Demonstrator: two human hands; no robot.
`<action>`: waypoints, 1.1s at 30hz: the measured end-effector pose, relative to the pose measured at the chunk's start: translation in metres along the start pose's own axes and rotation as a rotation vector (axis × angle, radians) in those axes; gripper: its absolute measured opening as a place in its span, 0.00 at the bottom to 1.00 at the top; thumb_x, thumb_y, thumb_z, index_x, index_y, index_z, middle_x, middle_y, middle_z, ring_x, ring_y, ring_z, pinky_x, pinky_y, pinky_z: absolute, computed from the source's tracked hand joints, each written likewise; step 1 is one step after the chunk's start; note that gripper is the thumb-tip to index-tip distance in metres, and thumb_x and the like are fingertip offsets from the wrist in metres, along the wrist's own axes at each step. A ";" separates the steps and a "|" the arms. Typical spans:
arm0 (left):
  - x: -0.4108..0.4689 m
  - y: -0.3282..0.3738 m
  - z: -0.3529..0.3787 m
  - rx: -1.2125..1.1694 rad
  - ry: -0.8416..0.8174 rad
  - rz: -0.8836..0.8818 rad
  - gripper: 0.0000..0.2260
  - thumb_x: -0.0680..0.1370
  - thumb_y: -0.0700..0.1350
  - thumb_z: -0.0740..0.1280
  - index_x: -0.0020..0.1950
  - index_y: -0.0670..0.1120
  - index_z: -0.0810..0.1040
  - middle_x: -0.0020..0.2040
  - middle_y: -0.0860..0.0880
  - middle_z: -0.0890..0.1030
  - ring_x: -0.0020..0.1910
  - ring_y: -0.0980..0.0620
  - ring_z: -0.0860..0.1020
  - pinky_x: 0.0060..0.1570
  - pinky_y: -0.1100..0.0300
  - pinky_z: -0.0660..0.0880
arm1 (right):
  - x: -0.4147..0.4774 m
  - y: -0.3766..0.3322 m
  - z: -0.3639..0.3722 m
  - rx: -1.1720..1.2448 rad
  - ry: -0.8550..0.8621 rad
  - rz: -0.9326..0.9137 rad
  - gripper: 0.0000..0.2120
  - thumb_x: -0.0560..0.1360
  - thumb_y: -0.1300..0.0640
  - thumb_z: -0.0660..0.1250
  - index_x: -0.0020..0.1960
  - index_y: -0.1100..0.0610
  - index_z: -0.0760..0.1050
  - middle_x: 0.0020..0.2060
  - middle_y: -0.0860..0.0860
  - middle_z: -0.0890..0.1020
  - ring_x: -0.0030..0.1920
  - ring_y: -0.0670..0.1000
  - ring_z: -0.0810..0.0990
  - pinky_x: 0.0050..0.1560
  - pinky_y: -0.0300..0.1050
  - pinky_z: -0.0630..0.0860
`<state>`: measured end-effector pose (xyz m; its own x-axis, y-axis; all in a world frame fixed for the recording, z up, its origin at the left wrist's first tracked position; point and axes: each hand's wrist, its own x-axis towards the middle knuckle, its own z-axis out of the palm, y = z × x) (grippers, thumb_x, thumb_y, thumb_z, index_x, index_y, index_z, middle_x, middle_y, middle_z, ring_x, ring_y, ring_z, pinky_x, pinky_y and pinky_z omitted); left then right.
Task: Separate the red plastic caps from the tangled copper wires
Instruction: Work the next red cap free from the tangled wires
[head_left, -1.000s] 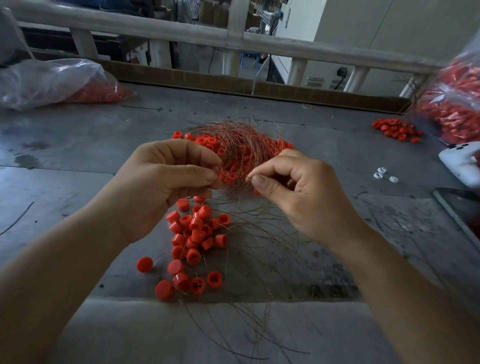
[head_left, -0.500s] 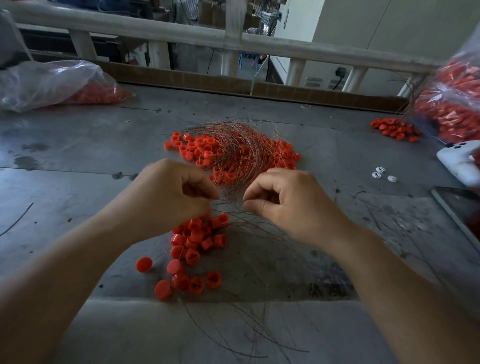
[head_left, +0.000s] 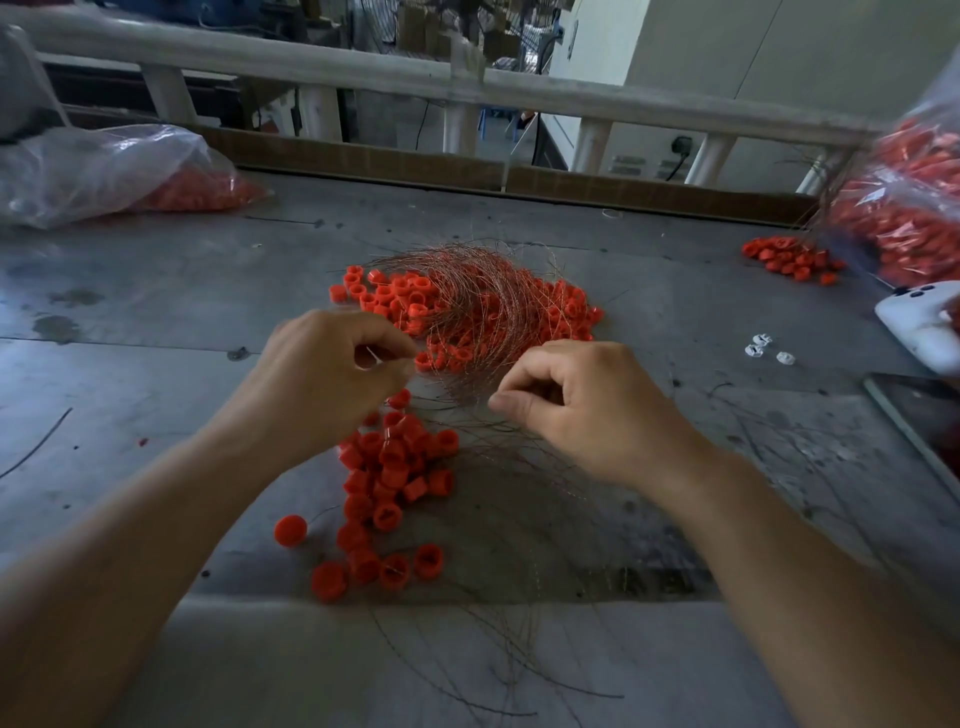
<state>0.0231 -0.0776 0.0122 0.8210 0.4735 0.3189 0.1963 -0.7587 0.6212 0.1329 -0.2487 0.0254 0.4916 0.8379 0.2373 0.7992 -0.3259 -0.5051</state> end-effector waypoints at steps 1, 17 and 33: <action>0.002 -0.002 0.001 0.040 0.023 -0.010 0.06 0.72 0.43 0.70 0.44 0.55 0.81 0.37 0.63 0.75 0.34 0.66 0.73 0.32 0.75 0.66 | 0.000 0.001 -0.001 0.004 0.038 0.009 0.07 0.72 0.51 0.68 0.42 0.54 0.80 0.33 0.40 0.76 0.36 0.40 0.75 0.40 0.32 0.71; 0.024 -0.021 0.023 0.127 -0.159 -0.082 0.41 0.71 0.28 0.57 0.76 0.56 0.46 0.71 0.52 0.68 0.65 0.46 0.69 0.52 0.55 0.66 | 0.000 0.003 -0.001 0.013 0.162 0.066 0.08 0.73 0.52 0.68 0.39 0.54 0.80 0.32 0.44 0.79 0.32 0.46 0.77 0.35 0.38 0.72; 0.021 -0.022 0.014 0.257 0.026 -0.029 0.14 0.76 0.37 0.65 0.60 0.47 0.79 0.57 0.45 0.79 0.55 0.45 0.76 0.48 0.58 0.68 | 0.002 0.003 -0.003 0.025 0.203 0.103 0.07 0.73 0.52 0.68 0.39 0.54 0.80 0.32 0.45 0.80 0.32 0.48 0.78 0.36 0.47 0.77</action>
<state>0.0437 -0.0569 -0.0052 0.7997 0.5058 0.3235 0.3522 -0.8315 0.4295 0.1375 -0.2493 0.0269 0.6320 0.6946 0.3437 0.7332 -0.3922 -0.5555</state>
